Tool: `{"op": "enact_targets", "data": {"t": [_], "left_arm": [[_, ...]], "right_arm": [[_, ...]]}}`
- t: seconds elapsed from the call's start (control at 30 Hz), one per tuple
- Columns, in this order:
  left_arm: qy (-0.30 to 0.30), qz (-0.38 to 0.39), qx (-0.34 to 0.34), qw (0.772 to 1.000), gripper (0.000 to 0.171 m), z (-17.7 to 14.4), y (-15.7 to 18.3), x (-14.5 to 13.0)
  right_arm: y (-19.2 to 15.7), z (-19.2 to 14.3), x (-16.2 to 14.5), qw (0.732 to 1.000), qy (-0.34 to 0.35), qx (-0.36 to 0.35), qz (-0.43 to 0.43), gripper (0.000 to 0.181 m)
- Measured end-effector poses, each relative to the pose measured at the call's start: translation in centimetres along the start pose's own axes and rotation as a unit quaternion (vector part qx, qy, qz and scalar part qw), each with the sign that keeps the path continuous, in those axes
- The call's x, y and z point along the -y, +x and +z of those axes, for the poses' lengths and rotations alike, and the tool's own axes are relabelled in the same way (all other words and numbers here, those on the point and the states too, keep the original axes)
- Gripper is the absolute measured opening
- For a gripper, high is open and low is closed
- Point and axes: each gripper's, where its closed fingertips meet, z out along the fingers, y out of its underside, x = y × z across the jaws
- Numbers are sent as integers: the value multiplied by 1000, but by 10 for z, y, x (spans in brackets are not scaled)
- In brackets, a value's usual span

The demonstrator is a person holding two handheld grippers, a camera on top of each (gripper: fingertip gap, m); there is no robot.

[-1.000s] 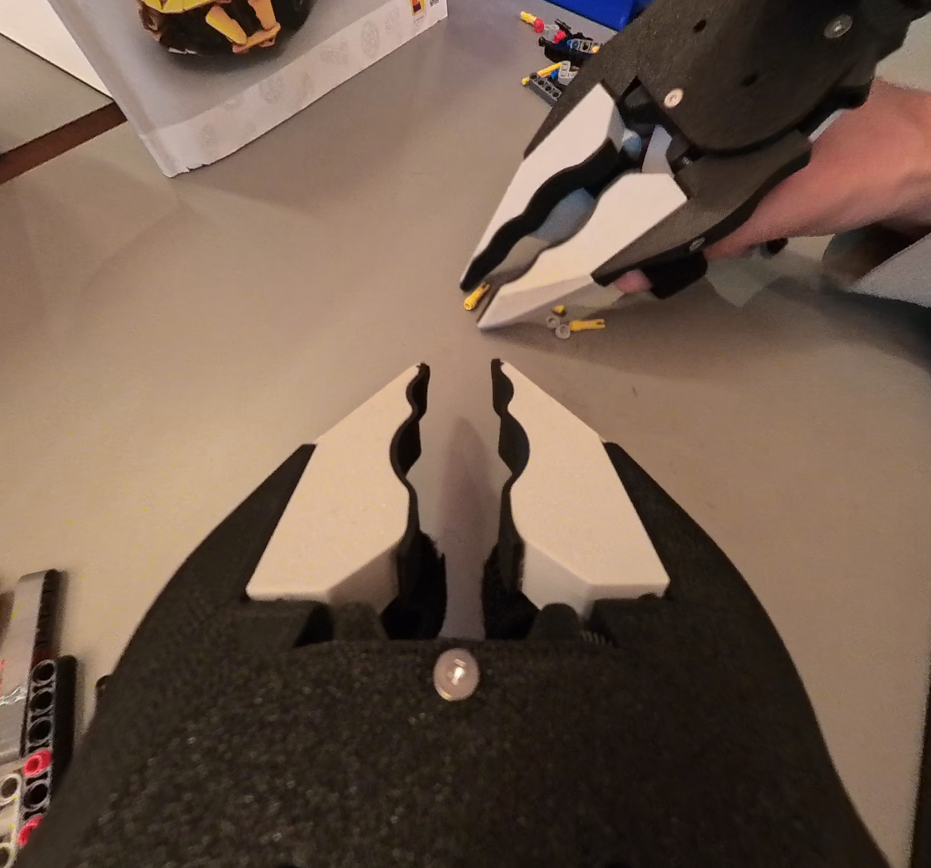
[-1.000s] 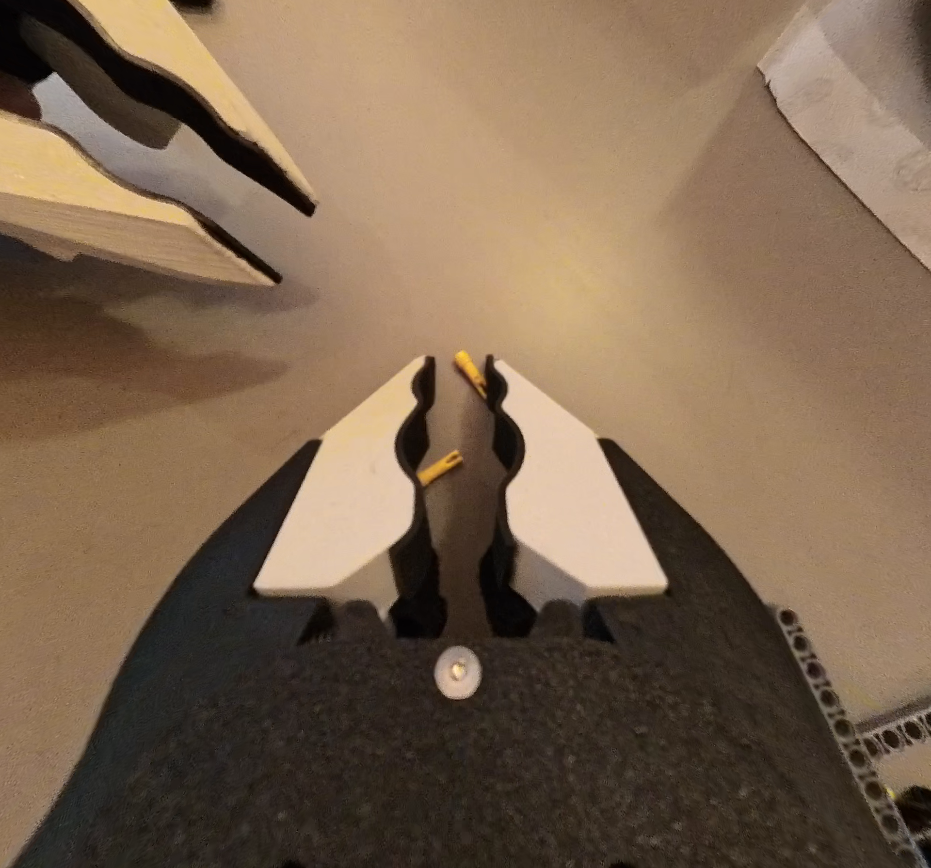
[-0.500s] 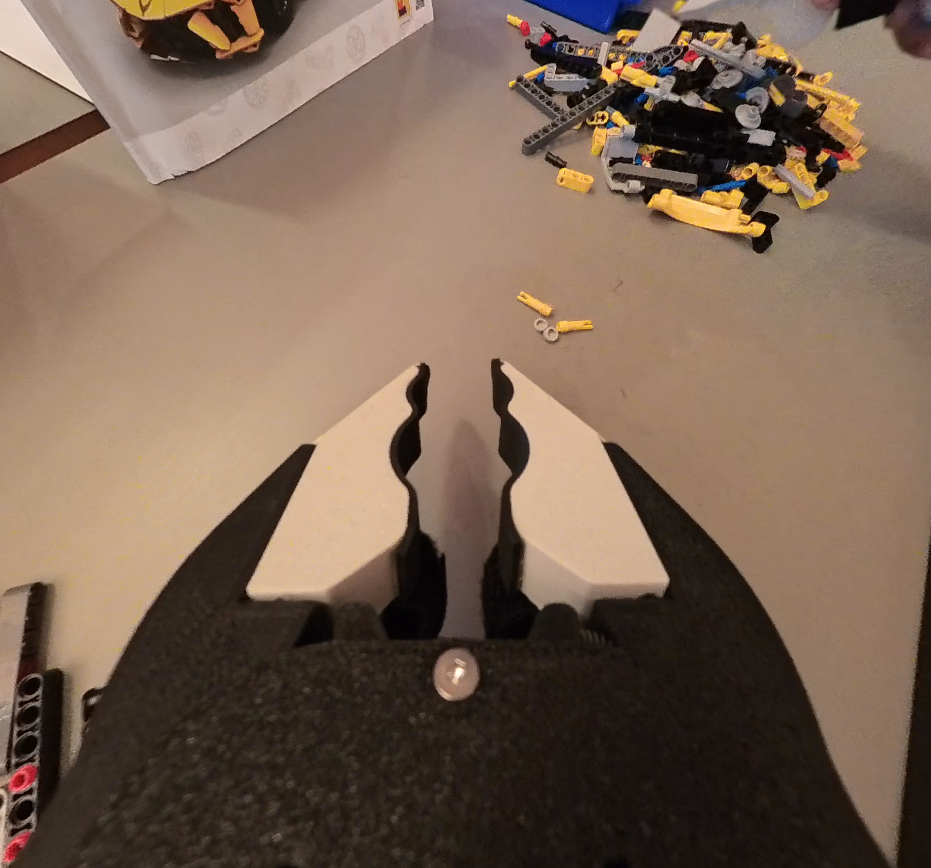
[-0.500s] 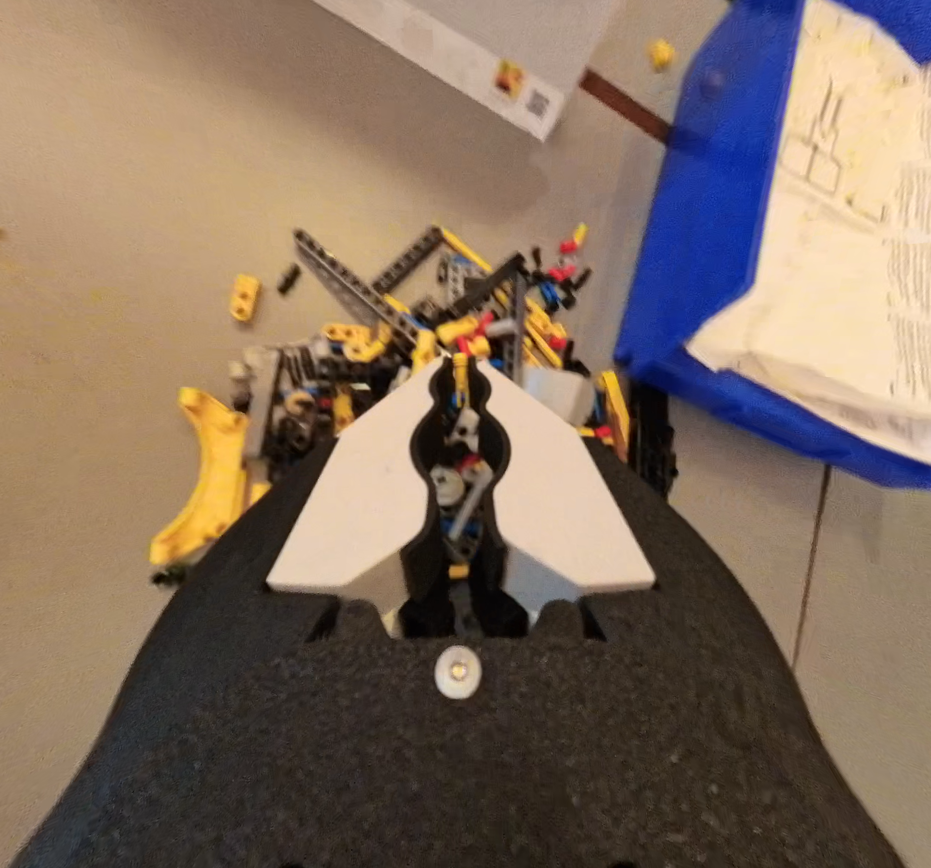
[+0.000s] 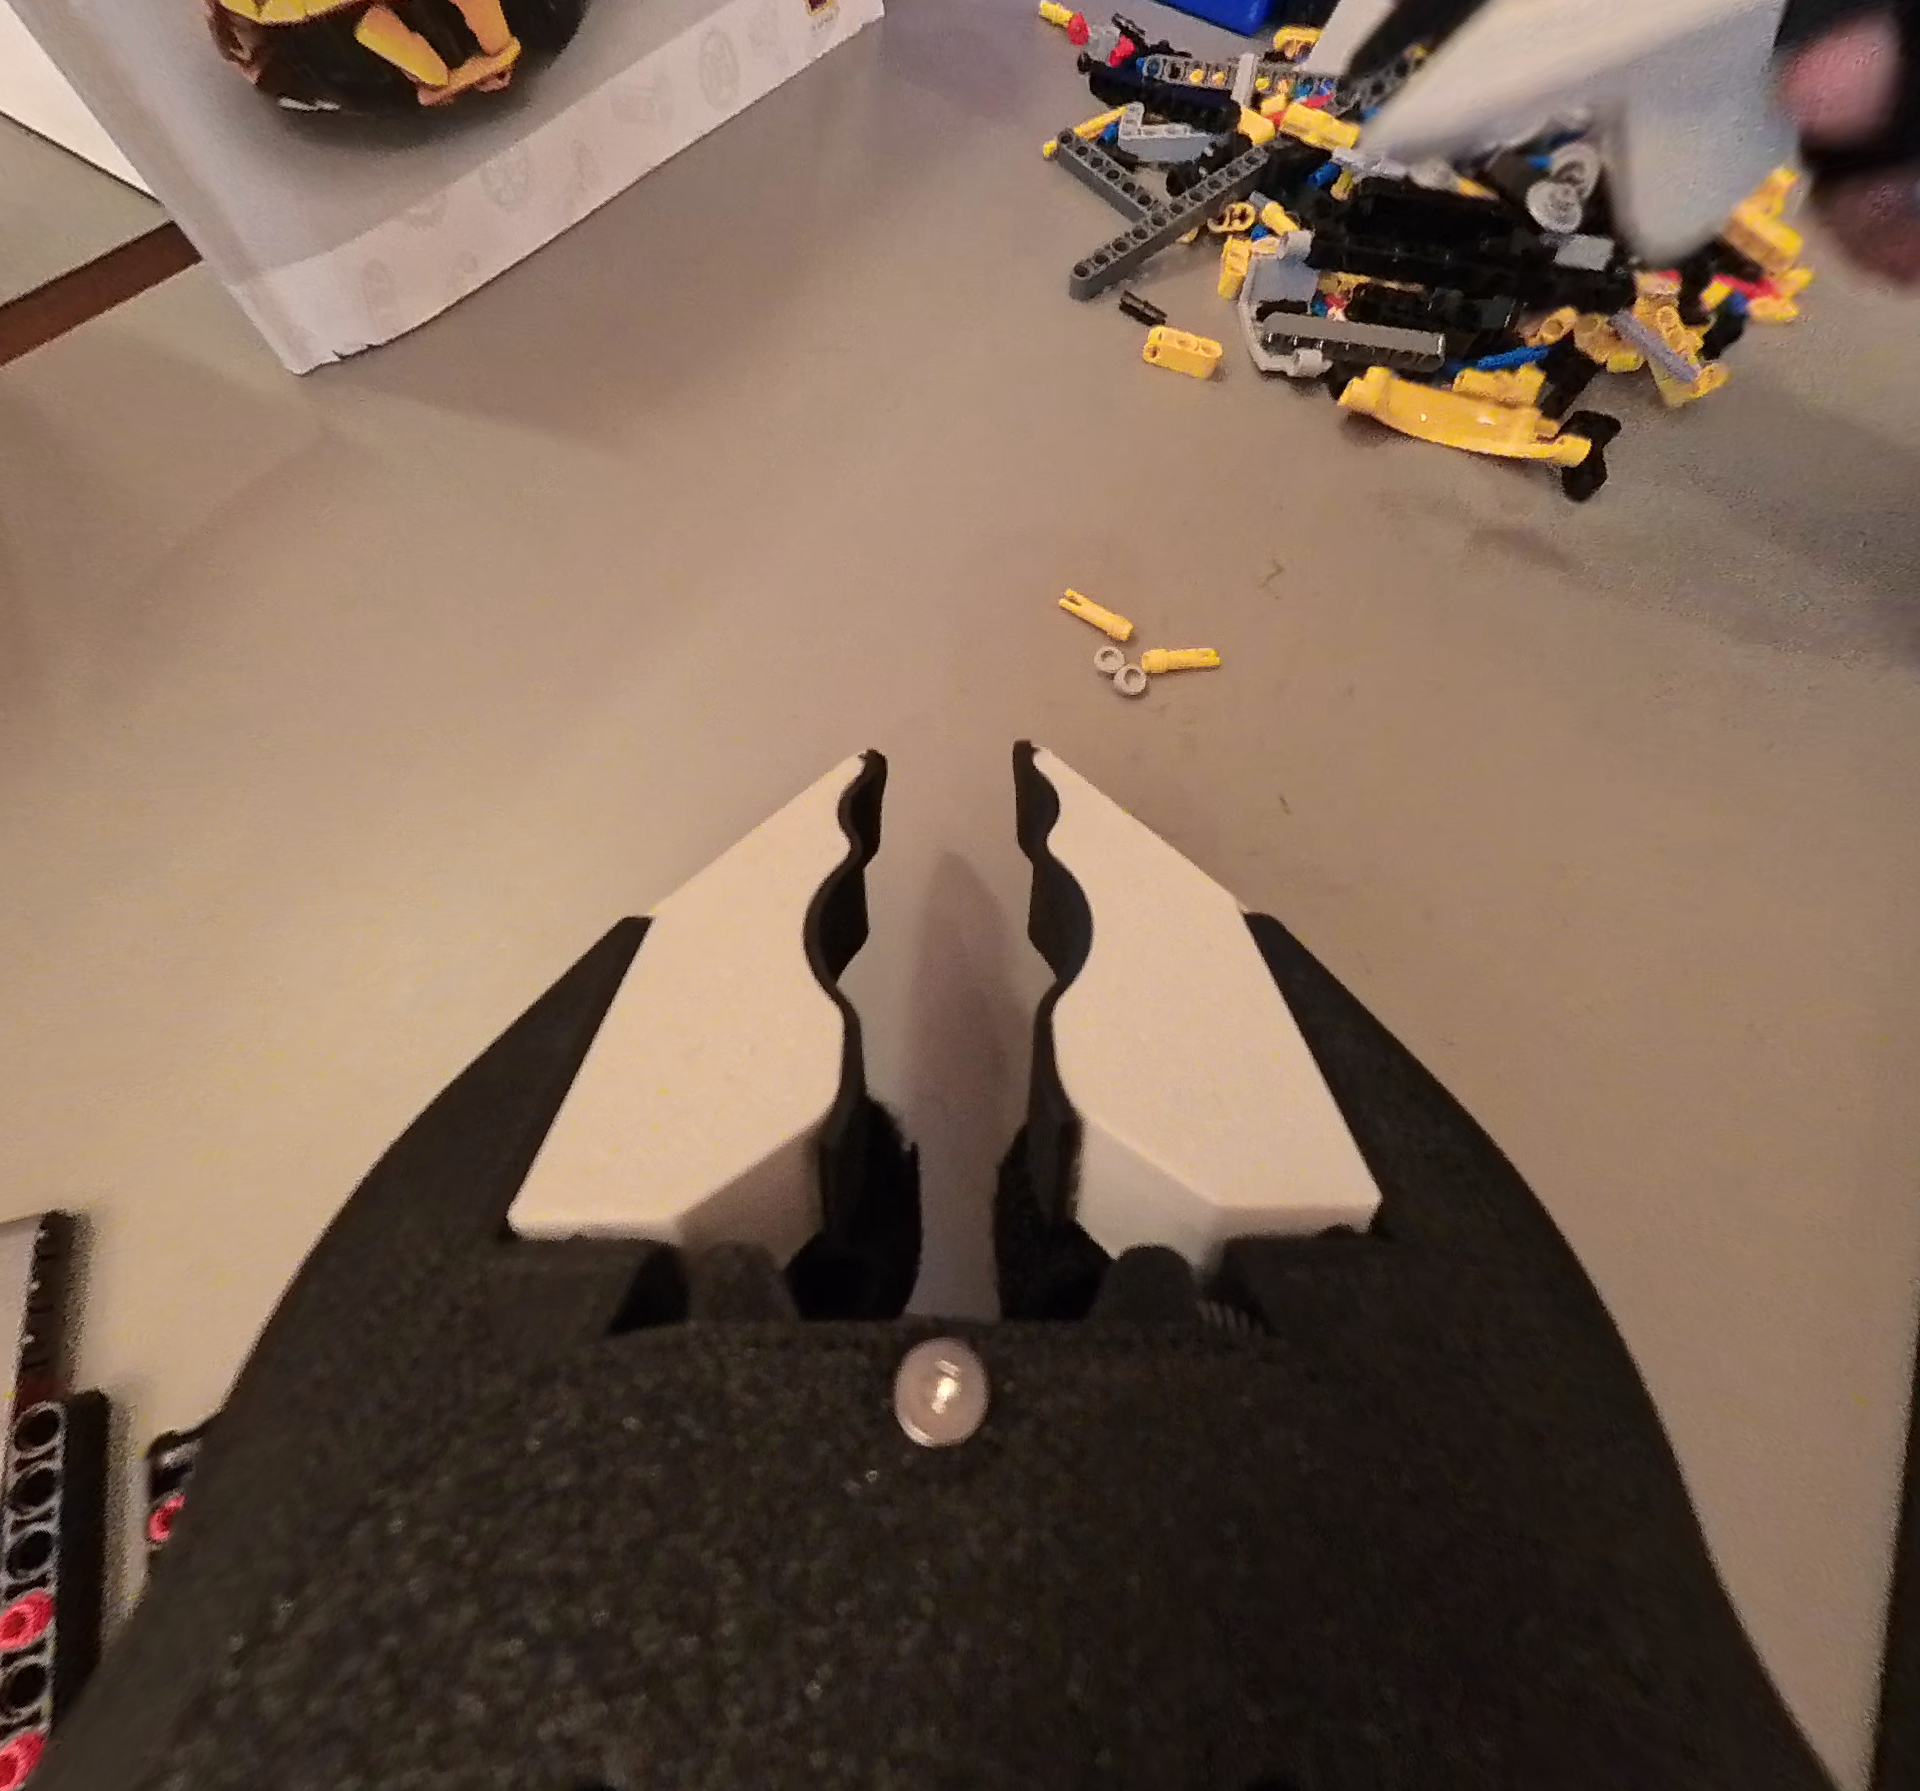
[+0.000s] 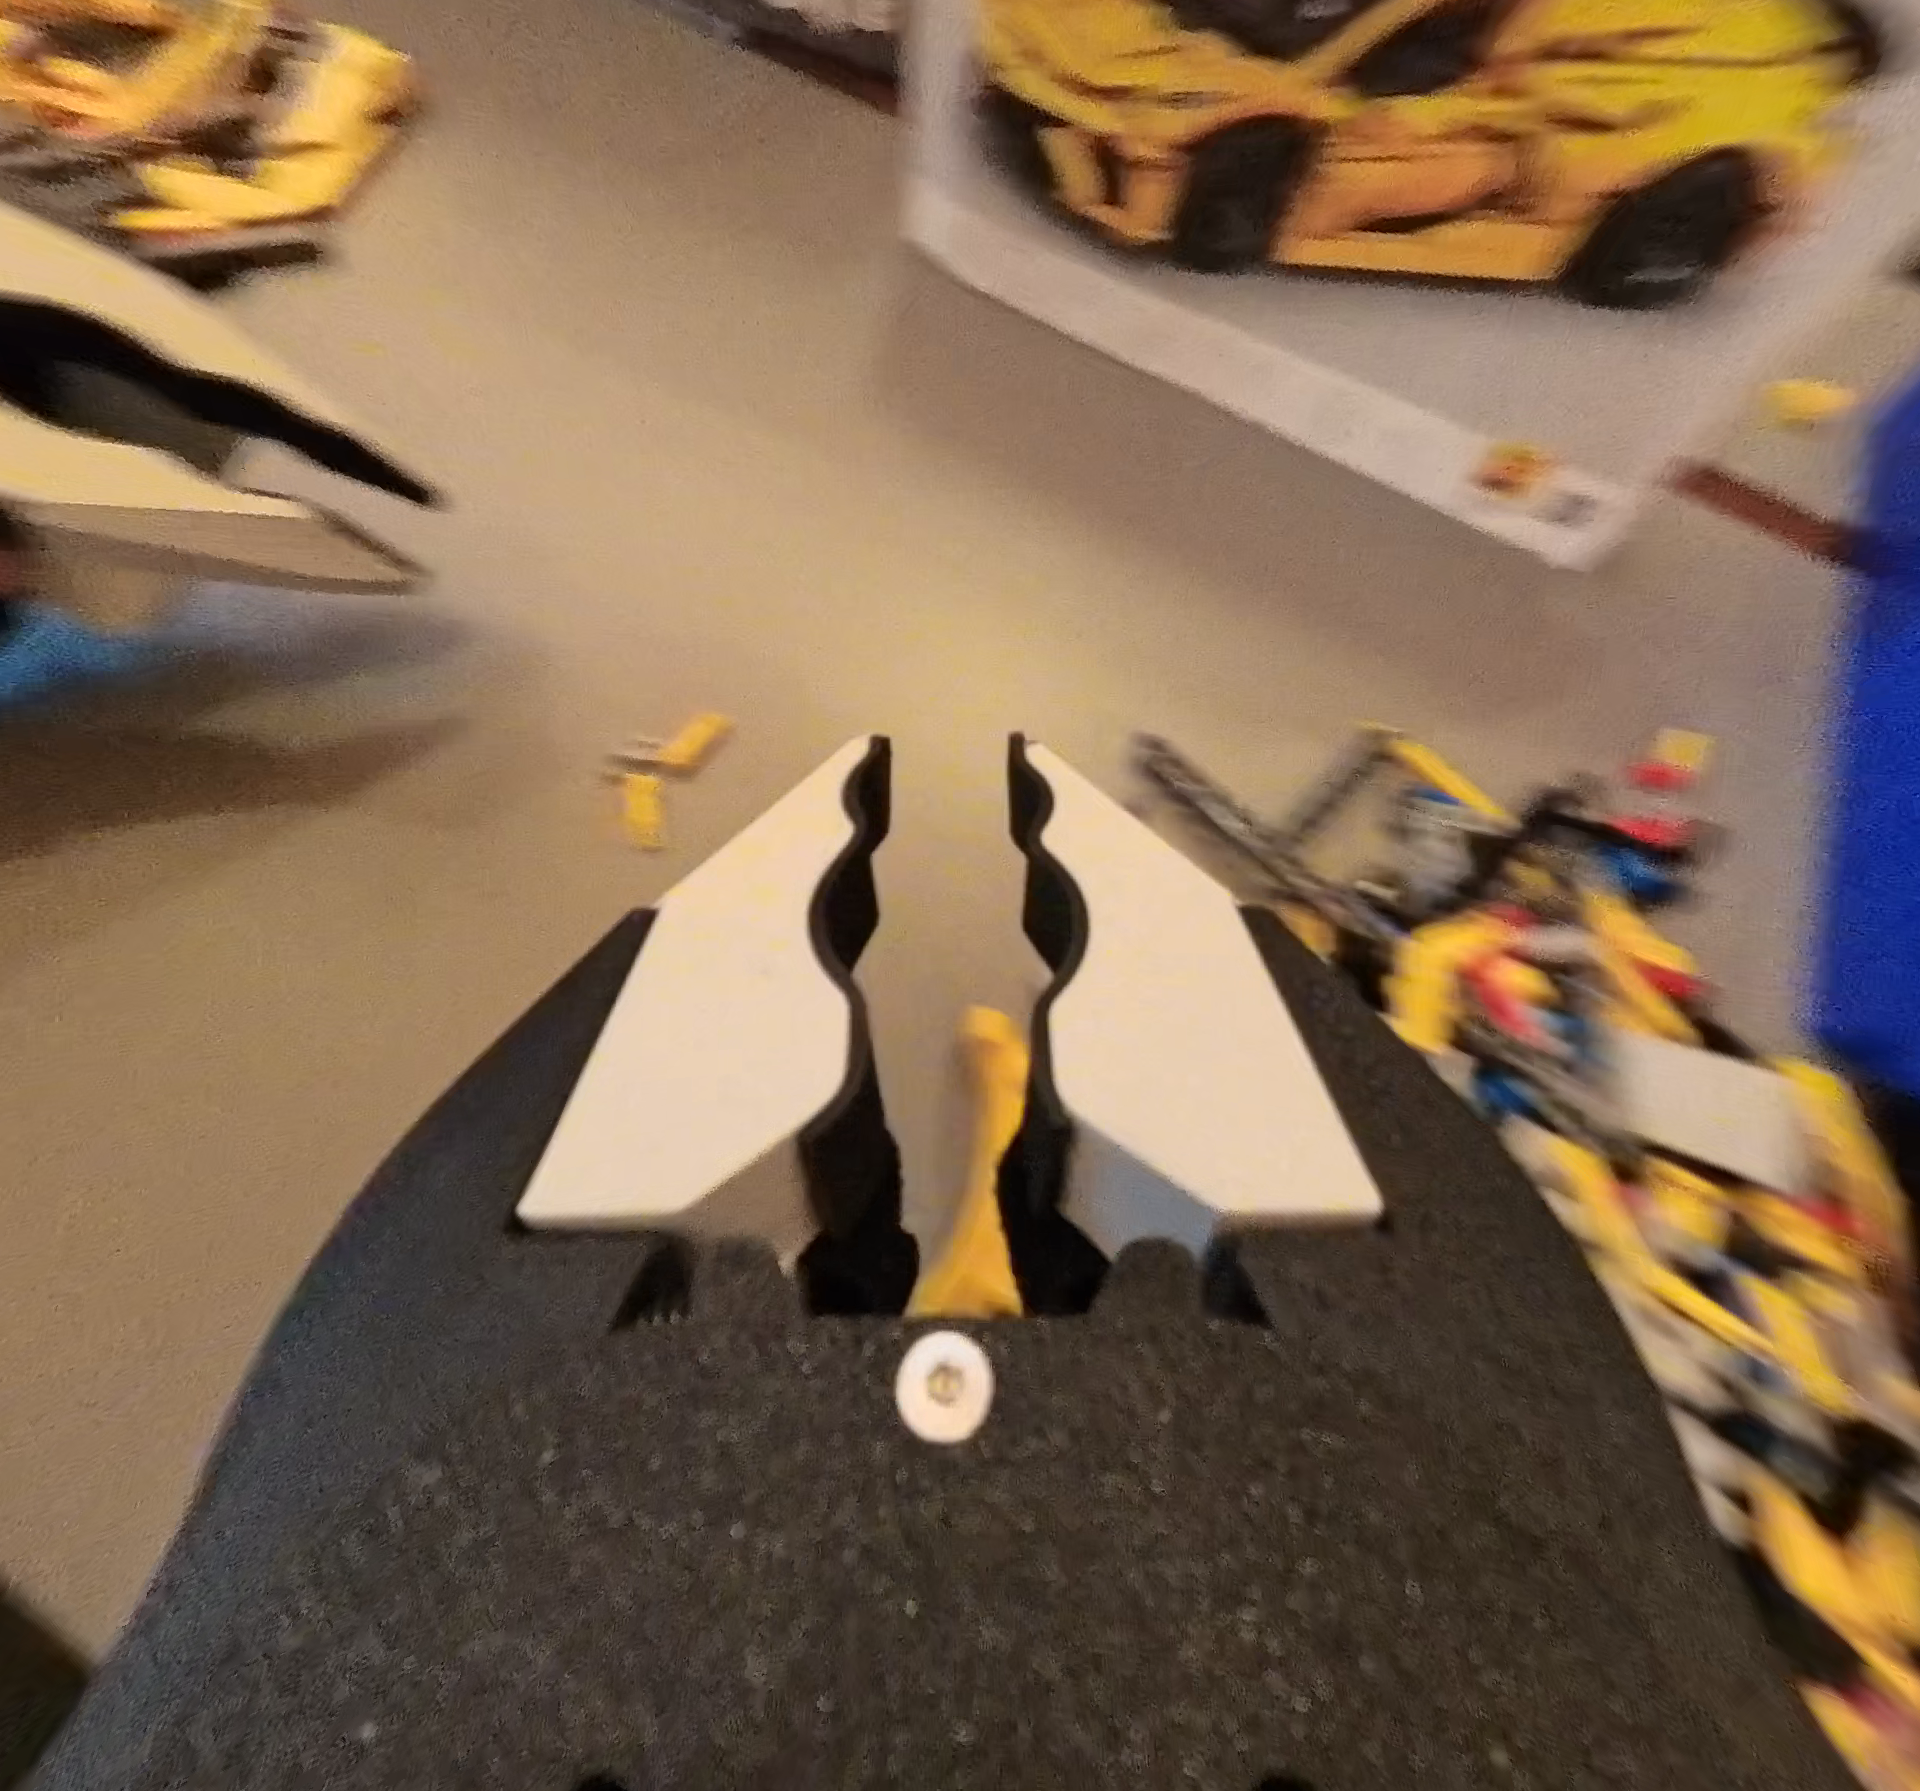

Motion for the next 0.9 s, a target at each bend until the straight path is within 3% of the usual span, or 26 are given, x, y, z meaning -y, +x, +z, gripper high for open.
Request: {"op": "enact_targets", "data": {"t": [0.07, 0.13, 0.23, 0.4, 0.53, 0.63, 0.73, 0.83, 0.9], "left_arm": [[-2, -2, -3, 1000, 25, 1, 0, -1], [-4, -1, -3, 1000, 25, 1, 1, -2], [-1, 2, -1, 1000, 25, 0, 1, 0], [4, -1, -3, 1000, 25, -3, 0, 3], [7, 1, -5, 1000, 25, -4, 2, 5], [5, 6, -3, 1000, 25, -4, 3, 4], [4, 6, -4, 1000, 25, -3, 3, 4], [2, 7, -8, 1000, 25, -2, 6, 4], [-2, 13, -7, 1000, 25, 0, 7, 2]], "right_arm": [[-50, 27, -3, 998, -8, 62, -1, 21], [-74, 51, -18, 996, -43, 76, -9, 24], [-75, 72, -33, 996, -76, 42, -19, 22], [-70, 75, -35, 997, -81, 14, -15, 3], [-67, 73, -36, 996, -84, 25, -7, 3], [-29, 47, -18, 998, -52, -35, -22, 3], [51, -2, -11, 989, -36, -139, -18, 3], [117, -37, -43, 983, -67, -161, 57, 3], [136, -47, -61, 981, -78, -157, 81, 3]]}}
